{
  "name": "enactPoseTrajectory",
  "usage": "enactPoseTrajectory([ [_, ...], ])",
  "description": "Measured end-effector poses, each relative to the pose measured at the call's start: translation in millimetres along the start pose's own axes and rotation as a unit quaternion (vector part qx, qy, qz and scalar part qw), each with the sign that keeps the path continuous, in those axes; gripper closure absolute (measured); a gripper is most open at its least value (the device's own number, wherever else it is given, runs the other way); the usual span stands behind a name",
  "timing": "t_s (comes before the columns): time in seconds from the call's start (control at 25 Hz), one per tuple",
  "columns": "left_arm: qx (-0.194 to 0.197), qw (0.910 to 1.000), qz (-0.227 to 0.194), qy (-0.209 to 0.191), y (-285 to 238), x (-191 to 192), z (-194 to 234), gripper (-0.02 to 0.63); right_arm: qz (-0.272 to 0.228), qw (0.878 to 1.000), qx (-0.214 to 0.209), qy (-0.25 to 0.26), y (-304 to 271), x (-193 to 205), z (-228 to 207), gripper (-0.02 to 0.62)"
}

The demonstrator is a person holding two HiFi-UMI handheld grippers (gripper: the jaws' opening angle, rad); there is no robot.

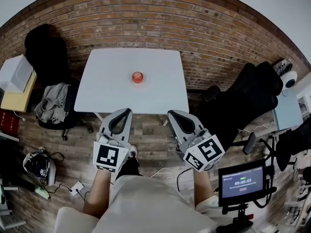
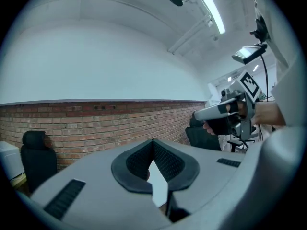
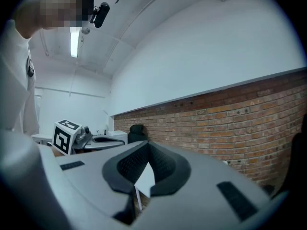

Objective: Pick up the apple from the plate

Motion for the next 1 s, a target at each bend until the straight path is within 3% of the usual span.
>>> enactPoseTrajectory([
  [0.64,0.017,0.9998,0.003,0.011,-81.0,9.2,73.3,0.601,0.025,0.999,0.016,-0.013,-89.0,-10.8,-53.6,0.595],
  [1.0,0.024,0.9996,0.006,0.015,-101.7,15.4,94.1,0.601,0.032,0.999,0.024,-0.014,-113.5,-10.5,-66.4,0.595],
])
Point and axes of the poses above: the fingertips, and each gripper's own axes: y backward along the fingers, z to its left, x out of its underside, the point moved 9 cm from there along y, backward along the fingers, and after that the axes turned 6 degrees about -x, right-handed, at the moved point
